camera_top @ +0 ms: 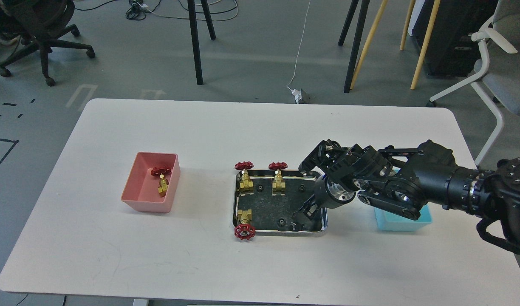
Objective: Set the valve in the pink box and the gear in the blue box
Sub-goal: 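Close the right gripper on the small black gear in the tray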
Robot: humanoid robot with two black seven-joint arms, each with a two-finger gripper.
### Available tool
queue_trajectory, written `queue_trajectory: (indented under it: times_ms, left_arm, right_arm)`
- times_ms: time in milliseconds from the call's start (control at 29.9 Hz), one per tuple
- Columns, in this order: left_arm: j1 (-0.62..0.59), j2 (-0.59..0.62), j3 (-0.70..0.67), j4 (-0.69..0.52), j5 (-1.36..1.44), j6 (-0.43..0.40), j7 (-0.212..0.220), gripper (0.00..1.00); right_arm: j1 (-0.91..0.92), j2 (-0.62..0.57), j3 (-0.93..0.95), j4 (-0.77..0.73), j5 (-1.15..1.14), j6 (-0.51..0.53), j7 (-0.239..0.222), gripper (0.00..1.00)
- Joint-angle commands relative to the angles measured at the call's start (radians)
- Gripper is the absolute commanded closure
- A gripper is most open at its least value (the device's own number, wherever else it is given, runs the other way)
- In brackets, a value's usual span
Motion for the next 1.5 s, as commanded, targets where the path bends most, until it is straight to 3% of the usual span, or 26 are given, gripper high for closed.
queue_trajectory:
  times_ms: [0,635,902,1470]
  left_arm:
    - [0.0,0.0,0.0,0.008,0.001,0.0,-0.001,0.05]
    - [0.0,0.0,0.002,0.022,0.001,0.0,-0.001,0.05]
    - [0.0,0.002,0.002,0.023,0.001,0.0,-0.001,0.05]
    - [0.0,0.002,0.002,0.034,0.001,0.0,-0.001,0.05]
  right_arm:
    - [0.0,0.013,0.0,-0.002,-0.01,0.0,0.0,0.27]
    - [0.026,0.027,-0.048,0.001,-0.024,0.0,-0.003,0.54]
    - [0.031,0.027,-0.048,0.008,-0.024,0.0,-0.003,0.61]
    - [0.038,0.025,-0.048,0.015,-0.024,0.0,-0.003,0.59]
